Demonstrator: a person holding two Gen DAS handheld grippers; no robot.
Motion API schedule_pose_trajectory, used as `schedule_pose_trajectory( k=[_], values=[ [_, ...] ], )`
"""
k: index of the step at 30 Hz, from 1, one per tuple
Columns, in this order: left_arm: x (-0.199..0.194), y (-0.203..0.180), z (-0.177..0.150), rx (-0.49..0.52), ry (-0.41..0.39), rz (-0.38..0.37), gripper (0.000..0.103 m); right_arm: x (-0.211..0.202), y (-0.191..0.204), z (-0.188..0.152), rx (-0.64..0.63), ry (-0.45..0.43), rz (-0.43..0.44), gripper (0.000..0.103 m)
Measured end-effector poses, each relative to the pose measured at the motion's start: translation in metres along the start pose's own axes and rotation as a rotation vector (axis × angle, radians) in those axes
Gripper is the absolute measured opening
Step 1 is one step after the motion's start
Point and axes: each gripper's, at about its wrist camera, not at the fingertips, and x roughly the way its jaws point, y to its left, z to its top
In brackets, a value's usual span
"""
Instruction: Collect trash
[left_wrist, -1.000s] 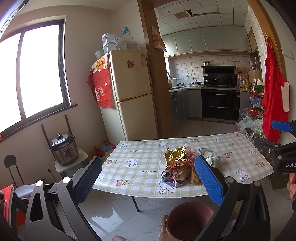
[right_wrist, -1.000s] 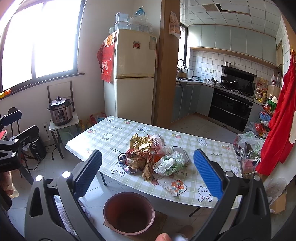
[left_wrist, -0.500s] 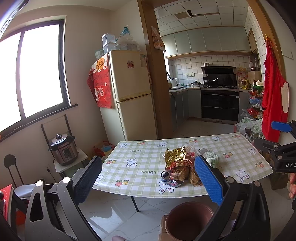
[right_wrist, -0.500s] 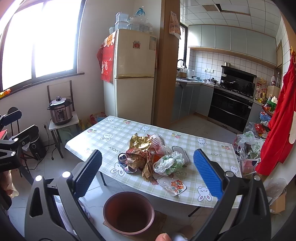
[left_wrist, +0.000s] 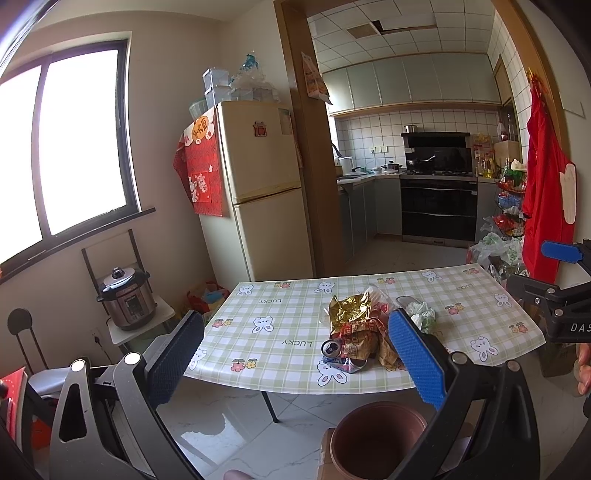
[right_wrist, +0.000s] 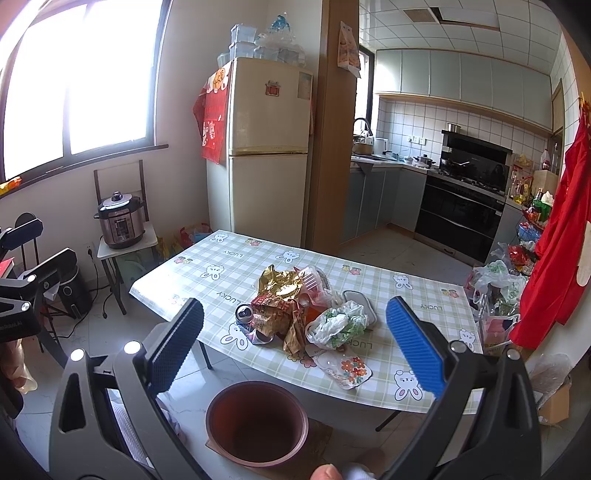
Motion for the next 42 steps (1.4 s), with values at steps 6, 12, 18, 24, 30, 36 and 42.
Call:
schedule_pose_trajectory(
  k=[6,12,18,24,30,36,42],
  values=[
    [0.0,0.0,0.0,0.0,0.0,0.001,0.098,-0.001,0.0,-0.001,0.001,0.001,0.001,0.098],
    [0.0,0.0,0.0,0.001,-0.002,-0.001,0.098,0.0,0.0,-0.001,0.0,0.001,0.002,0.098],
    [-0.001,0.0,0.001,0.003,0.0,-0.001,0.098,0.001,0.0,-0.004,-0.001,0.003,0.003,0.098],
    [0.0,0.001,0.001,-0.003,-0.009,-0.006,0.098,0.001,-0.001,-0.005,0.001,0.002,0.006,0.098],
    [0.007,0.009,-0.005,-0.027,-0.029,-0.061,0.098,0.001,-0.006,-0.01,0.024,-0.016,0.014,0.098],
    [0.028,0.013,-0.024,-0.022,-0.028,-0.077,0.098,0.017,-0.016,-0.022,0.053,-0.028,0.026,0.098],
    [0.06,0.013,-0.046,-0.016,-0.005,-0.077,0.098,0.05,-0.027,-0.039,0.078,0.009,0.028,0.098]
  ],
)
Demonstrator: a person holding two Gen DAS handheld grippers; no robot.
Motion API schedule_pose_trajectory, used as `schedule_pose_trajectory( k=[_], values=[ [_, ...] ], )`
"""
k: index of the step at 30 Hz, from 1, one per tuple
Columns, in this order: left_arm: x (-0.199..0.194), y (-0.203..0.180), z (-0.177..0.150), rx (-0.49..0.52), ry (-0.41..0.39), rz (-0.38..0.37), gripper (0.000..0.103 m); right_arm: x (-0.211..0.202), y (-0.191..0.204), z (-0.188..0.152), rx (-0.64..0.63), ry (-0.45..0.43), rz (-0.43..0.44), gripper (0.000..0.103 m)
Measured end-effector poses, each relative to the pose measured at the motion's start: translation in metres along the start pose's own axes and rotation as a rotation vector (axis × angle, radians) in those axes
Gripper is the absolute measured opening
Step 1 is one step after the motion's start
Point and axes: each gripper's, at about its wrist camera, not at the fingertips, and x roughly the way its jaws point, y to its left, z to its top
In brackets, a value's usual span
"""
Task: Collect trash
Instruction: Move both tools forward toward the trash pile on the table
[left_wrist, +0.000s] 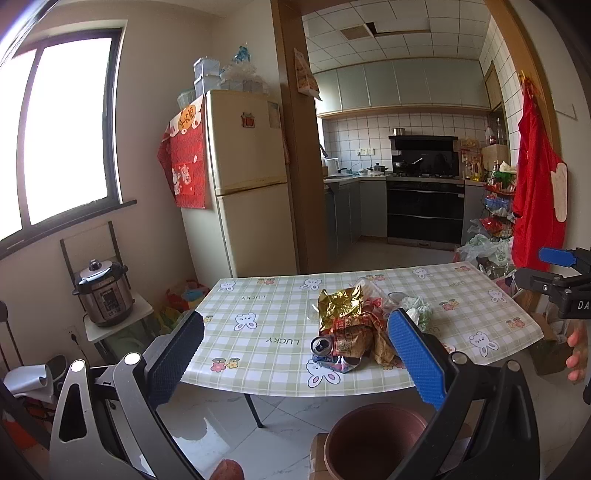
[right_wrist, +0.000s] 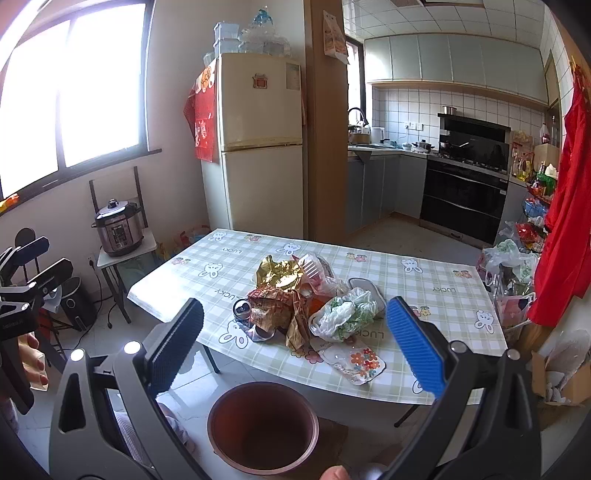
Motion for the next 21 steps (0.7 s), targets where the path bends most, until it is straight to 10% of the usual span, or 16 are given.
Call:
schedule_pose_trajectory(
  k=[21],
  values=[
    [0.134,0.0,-0.05,-0.025,0.245,0.012,0.097,0.134,-0.041,-0.039,-0.012,0.219,-0.018,0.097]
  ],
)
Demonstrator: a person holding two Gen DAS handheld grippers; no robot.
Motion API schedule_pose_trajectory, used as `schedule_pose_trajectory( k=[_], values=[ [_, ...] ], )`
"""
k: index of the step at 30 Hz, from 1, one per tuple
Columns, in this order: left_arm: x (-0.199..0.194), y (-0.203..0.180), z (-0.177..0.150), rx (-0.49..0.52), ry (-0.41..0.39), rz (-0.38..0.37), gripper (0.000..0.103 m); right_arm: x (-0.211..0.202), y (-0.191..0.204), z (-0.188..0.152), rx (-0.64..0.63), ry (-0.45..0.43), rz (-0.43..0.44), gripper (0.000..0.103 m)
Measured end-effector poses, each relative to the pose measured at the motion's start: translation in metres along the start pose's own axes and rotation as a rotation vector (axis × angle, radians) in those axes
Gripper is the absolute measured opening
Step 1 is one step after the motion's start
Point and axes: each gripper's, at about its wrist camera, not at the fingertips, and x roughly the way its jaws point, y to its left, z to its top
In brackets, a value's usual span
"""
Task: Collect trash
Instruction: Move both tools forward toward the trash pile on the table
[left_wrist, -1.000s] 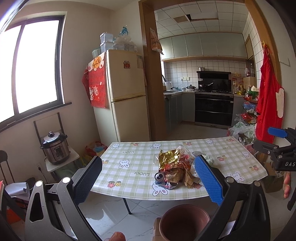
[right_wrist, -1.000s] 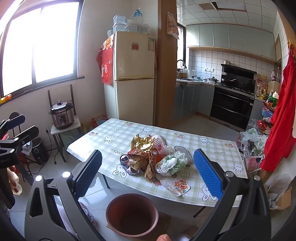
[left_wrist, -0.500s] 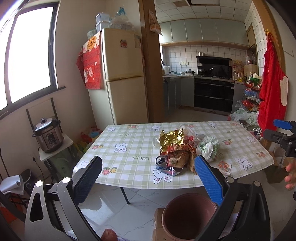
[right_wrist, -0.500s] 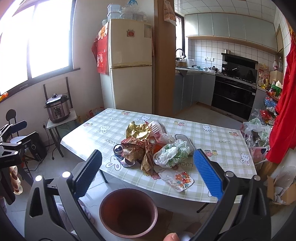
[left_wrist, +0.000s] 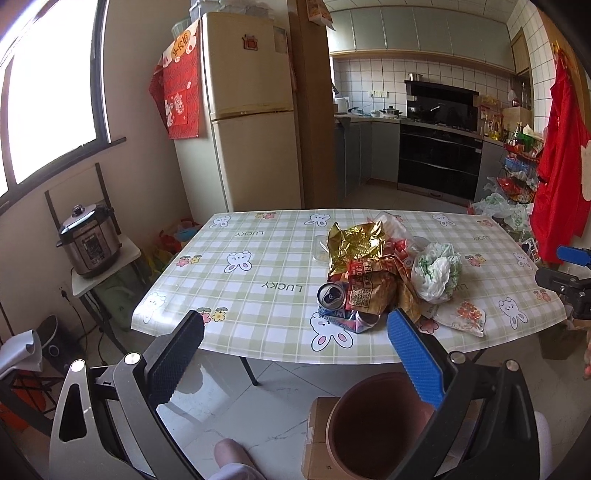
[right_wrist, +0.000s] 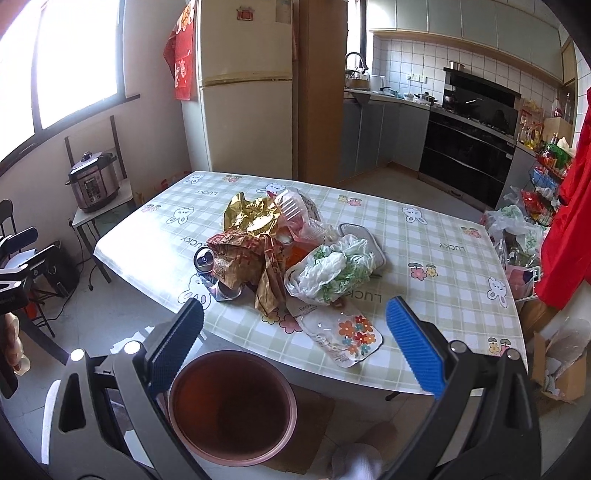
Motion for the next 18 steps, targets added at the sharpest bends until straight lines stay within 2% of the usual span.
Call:
schedule_pose_trajectory(
  k=[2,6,12,18],
  values=[
    [0.012,-0.006,0.004,0.019,0.014,0.008,0.091,0.011,-0.007,0.001,0.011,0.008,0.018,0.097],
    [0.033,-0.02,0.016,0.028,0.04,0.01,0.088,0.031,-0.021,0.007,0.019,0.024,0.055,0.097],
    [0.064,-0.042,0.035,-0.001,0.047,-0.039,0.088,0.038,-0.042,0.025,-0.026,0.015,0.074,0.098],
    [0.116,-0.078,0.031,0.069,0.098,-0.114,0.089,0.053,-0.066,0.023,-0.015,0.03,0.051,0.098]
  ],
)
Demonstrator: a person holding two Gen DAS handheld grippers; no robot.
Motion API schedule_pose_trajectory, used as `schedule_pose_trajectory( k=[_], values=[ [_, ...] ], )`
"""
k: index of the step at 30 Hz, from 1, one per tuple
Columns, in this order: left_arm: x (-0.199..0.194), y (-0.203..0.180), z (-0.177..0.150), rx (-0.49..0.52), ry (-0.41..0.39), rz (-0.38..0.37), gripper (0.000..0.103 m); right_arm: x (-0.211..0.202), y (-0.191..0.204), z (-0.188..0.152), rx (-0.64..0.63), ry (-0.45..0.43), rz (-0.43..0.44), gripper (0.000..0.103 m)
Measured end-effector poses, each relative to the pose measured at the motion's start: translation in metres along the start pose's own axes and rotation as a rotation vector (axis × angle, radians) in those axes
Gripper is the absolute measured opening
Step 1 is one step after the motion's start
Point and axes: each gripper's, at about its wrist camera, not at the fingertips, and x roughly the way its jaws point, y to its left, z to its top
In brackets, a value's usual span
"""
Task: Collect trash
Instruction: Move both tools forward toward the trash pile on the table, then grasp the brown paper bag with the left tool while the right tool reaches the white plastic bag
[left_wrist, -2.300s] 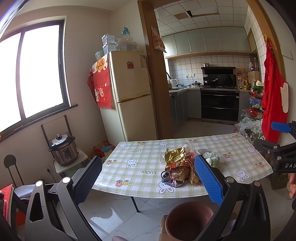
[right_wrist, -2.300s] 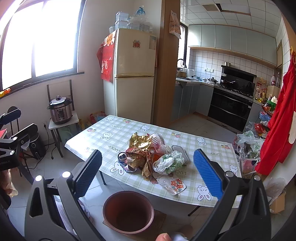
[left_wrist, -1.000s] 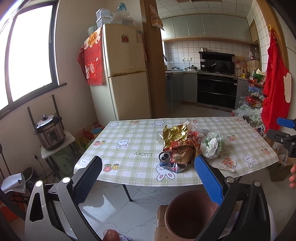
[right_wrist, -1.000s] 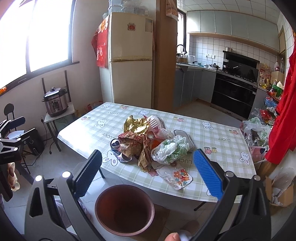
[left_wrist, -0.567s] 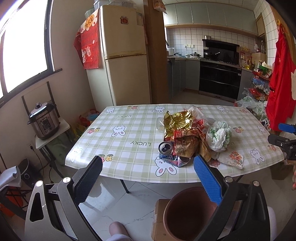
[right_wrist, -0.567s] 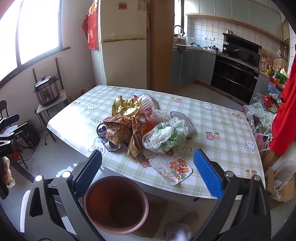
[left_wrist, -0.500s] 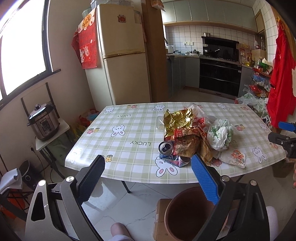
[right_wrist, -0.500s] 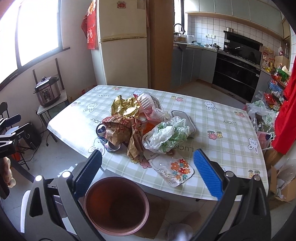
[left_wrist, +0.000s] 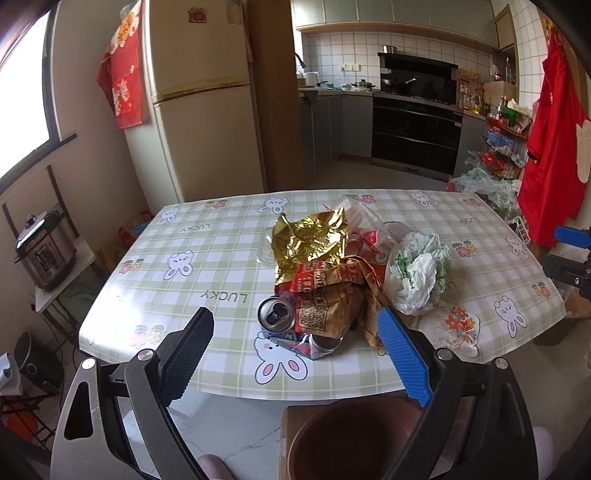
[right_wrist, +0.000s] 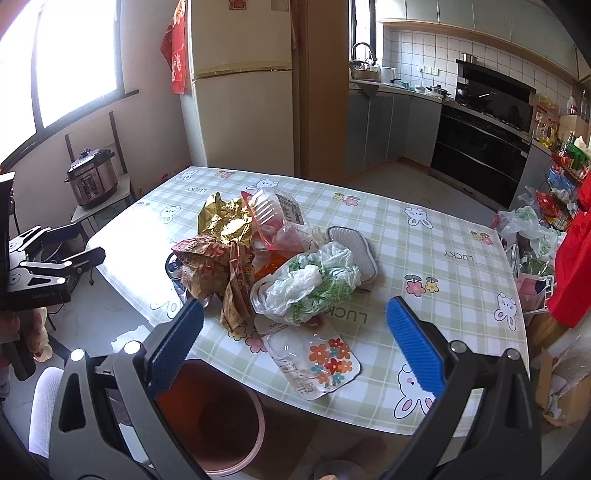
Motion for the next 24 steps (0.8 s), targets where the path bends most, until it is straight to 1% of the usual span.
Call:
schedule_pose_trajectory(
  k=[3,5,8,11,13,17,21,24],
  values=[
    [0.037,-0.009,-0.001,0.039,0.03,-0.043,0.089,0.013,-0.007,-0.006,0.024,0.014,-0.004,0.098],
    [0.062,-0.011,0.001,0.051,0.045,-0.066,0.093,0.025,-0.01,-0.007,0.047,0.03,-0.004,0.098],
    [0.101,-0.012,0.004,0.071,0.074,-0.077,0.095,0.041,-0.011,-0.009,0.062,0.046,-0.01,0.098],
    [0.13,-0.011,0.004,0.066,0.1,-0.09,0.097,0.054,-0.011,-0.009,0.068,0.064,-0.021,0.098],
    [0.144,-0.011,0.004,0.061,0.117,-0.112,0.097,0.063,-0.011,-0.008,0.071,0.074,-0.028,0.098],
    [0.164,-0.016,0.002,0.092,0.123,-0.103,0.097,0.077,-0.01,-0.006,0.063,0.091,-0.039,0.098],
    [0.181,-0.016,-0.002,0.09,0.152,-0.095,0.097,0.09,-0.008,-0.005,0.059,0.113,-0.045,0.098],
    [0.189,-0.017,-0.005,0.1,0.16,-0.084,0.097,0.096,-0.005,-0.006,0.051,0.125,-0.041,0.098]
  ],
)
